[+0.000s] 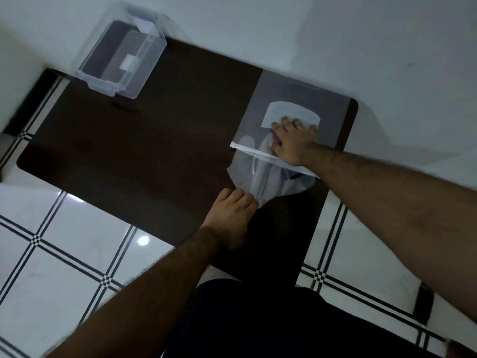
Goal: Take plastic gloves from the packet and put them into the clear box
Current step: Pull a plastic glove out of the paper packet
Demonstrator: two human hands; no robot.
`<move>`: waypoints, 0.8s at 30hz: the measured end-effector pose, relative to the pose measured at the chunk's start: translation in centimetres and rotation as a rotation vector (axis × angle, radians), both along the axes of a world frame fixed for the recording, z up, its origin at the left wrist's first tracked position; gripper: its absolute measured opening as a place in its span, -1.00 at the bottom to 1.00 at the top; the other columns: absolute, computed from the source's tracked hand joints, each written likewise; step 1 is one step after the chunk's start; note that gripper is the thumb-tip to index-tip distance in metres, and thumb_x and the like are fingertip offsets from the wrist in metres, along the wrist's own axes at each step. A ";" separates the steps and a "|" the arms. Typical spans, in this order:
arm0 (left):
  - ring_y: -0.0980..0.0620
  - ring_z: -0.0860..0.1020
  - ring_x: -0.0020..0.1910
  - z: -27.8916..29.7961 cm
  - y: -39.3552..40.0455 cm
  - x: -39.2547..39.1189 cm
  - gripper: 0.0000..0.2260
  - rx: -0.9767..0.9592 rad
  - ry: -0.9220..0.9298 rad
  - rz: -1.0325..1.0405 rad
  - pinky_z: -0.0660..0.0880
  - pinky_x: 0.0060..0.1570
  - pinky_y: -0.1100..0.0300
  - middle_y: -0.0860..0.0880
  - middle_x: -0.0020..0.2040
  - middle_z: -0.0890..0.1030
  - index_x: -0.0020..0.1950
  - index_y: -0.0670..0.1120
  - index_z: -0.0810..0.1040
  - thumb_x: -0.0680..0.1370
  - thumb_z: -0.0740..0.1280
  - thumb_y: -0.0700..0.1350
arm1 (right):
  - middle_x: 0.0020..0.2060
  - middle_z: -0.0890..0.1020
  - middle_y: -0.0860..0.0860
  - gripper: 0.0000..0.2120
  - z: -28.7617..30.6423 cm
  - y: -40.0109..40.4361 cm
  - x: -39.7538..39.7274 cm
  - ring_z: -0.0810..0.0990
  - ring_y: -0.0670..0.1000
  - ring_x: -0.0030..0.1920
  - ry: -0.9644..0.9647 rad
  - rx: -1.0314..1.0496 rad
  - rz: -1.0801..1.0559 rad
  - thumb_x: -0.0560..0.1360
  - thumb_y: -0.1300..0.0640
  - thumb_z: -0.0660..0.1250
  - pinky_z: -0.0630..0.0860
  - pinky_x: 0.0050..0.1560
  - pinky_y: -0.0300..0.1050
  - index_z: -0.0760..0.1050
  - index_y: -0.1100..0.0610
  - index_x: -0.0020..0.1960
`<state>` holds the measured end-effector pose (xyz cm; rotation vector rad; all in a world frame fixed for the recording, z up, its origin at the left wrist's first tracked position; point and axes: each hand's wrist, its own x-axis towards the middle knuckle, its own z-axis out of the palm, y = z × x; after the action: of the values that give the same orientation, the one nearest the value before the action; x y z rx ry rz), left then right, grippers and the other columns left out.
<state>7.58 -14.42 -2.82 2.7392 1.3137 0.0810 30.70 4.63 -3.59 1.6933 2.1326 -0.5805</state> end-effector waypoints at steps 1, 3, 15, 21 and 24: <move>-0.08 0.53 0.01 0.1 -0.5 -0.3 -0.70 -0.004 -0.004 -0.001 0.45 0.02 -0.02 -0.01 0.04 0.63 0.15 -0.05 0.66 0.53 0.24 -0.01 | 0.76 -0.04 0.08 -0.27 0.0 0.2 0.1 -0.01 0.25 0.72 -0.005 0.004 0.001 0.70 -0.32 0.04 -0.02 0.59 0.55 -0.06 -0.04 0.75; -0.09 0.55 -0.02 0.1 -1.5 -0.8 -0.68 -0.010 -0.018 0.006 0.46 0.00 -0.02 -0.03 0.00 0.64 0.11 -0.07 0.67 0.54 0.19 0.00 | 0.75 -0.04 0.08 -0.27 0.1 0.6 0.2 0.01 0.25 0.72 -0.032 0.007 0.014 0.70 -0.31 0.05 -0.02 0.59 0.55 -0.06 -0.03 0.75; -0.10 0.51 -0.14 -1.2 -6.4 -2.7 -0.92 -0.058 -0.102 -0.057 0.42 -0.12 0.01 -0.05 -0.13 0.59 -0.09 -0.09 0.63 0.47 0.35 -0.14 | 0.69 0.23 0.15 -0.40 0.8 -5.2 -3.8 0.16 0.26 0.69 0.002 0.217 0.098 0.70 -0.18 0.16 0.00 0.62 0.49 0.26 0.05 0.66; -0.12 0.50 -0.17 -1.4 -7.6 -4.1 -0.94 -0.155 -0.096 -0.144 0.41 -0.13 0.02 -0.06 -0.18 0.58 -0.17 -0.09 0.60 0.45 0.35 -0.13 | 0.65 0.32 0.14 -0.48 1.5 -11.4 -6.5 0.19 0.23 0.68 0.046 0.325 0.061 0.70 -0.17 0.13 -0.03 0.63 0.47 0.38 0.03 0.59; -0.13 0.54 -0.14 -1.9 -8.0 -4.7 -0.98 -0.222 -0.057 -0.166 0.45 -0.11 0.02 -0.06 -0.16 0.62 -0.18 -0.08 0.65 0.43 0.45 -0.15 | 0.63 0.36 0.13 -0.52 1.8 -15.3 -7.5 0.21 0.22 0.68 0.052 0.332 0.018 0.69 -0.12 0.13 -0.08 0.64 0.47 0.43 0.02 0.54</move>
<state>2.86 -22.39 -4.69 2.6231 1.0093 -0.0008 23.23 -10.67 -1.79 1.8395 2.3844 -0.2785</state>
